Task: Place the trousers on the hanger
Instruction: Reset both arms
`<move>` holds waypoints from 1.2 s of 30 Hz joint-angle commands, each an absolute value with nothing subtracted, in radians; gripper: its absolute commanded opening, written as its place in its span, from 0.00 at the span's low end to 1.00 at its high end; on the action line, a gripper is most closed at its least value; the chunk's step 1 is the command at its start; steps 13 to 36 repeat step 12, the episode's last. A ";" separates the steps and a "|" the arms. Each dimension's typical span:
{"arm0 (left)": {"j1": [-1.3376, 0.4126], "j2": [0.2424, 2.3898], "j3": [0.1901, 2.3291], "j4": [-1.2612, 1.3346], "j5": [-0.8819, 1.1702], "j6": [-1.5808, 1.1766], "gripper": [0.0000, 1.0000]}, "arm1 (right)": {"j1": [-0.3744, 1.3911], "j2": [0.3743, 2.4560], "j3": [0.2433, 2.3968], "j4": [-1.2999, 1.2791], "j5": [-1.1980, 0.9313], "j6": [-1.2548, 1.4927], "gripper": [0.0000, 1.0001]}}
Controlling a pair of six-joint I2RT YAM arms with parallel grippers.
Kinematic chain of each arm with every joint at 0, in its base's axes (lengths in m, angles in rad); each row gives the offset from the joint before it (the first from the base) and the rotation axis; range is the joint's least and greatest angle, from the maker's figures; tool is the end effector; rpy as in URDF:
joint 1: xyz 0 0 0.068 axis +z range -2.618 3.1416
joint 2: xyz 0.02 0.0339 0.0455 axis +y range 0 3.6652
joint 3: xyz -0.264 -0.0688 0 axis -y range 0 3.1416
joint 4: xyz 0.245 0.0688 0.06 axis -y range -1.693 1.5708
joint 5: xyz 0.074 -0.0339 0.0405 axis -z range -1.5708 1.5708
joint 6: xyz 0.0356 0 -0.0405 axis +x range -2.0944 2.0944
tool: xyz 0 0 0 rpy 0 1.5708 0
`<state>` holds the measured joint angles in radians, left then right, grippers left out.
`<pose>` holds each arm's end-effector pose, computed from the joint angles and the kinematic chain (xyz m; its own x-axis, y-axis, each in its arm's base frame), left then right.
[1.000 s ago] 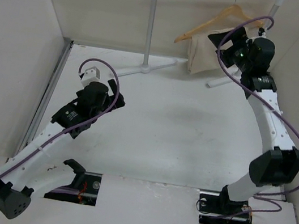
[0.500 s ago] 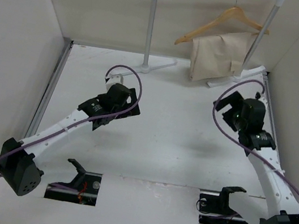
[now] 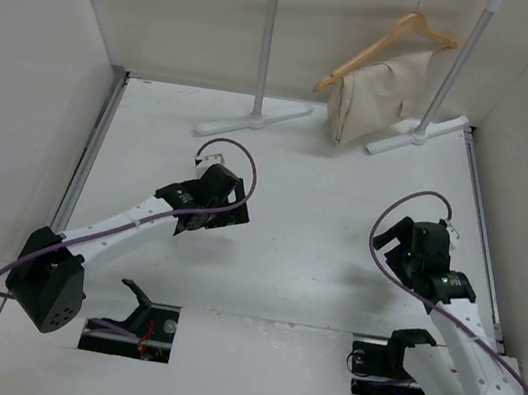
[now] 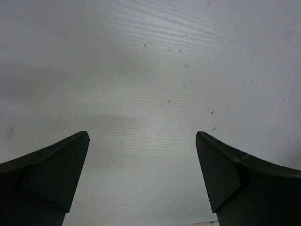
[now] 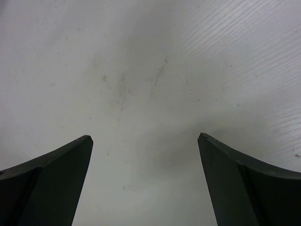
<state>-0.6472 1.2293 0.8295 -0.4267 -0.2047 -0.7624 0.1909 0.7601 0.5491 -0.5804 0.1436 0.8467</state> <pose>0.2073 -0.1476 0.2421 -0.7562 -0.2761 -0.5932 -0.0578 0.9313 -0.3598 0.1557 0.0249 0.2250 -0.5294 0.6528 -0.5419 0.4642 0.7575 0.4591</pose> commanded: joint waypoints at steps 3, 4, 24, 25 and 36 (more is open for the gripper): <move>-0.657 1.227 0.805 -0.394 -0.195 -0.805 1.00 | 0.174 0.788 0.537 -0.612 0.170 0.874 1.00; -0.659 1.226 0.802 -0.396 -0.195 -0.811 1.00 | 0.179 0.790 0.538 -0.608 0.179 0.877 1.00; -0.665 1.177 0.796 -0.425 -0.215 -0.838 1.00 | 0.205 0.822 0.543 -0.578 0.186 0.867 1.00; -0.665 1.177 0.796 -0.425 -0.215 -0.838 1.00 | 0.205 0.822 0.543 -0.578 0.186 0.867 1.00; -0.665 1.177 0.796 -0.425 -0.215 -0.838 1.00 | 0.205 0.822 0.543 -0.578 0.186 0.867 1.00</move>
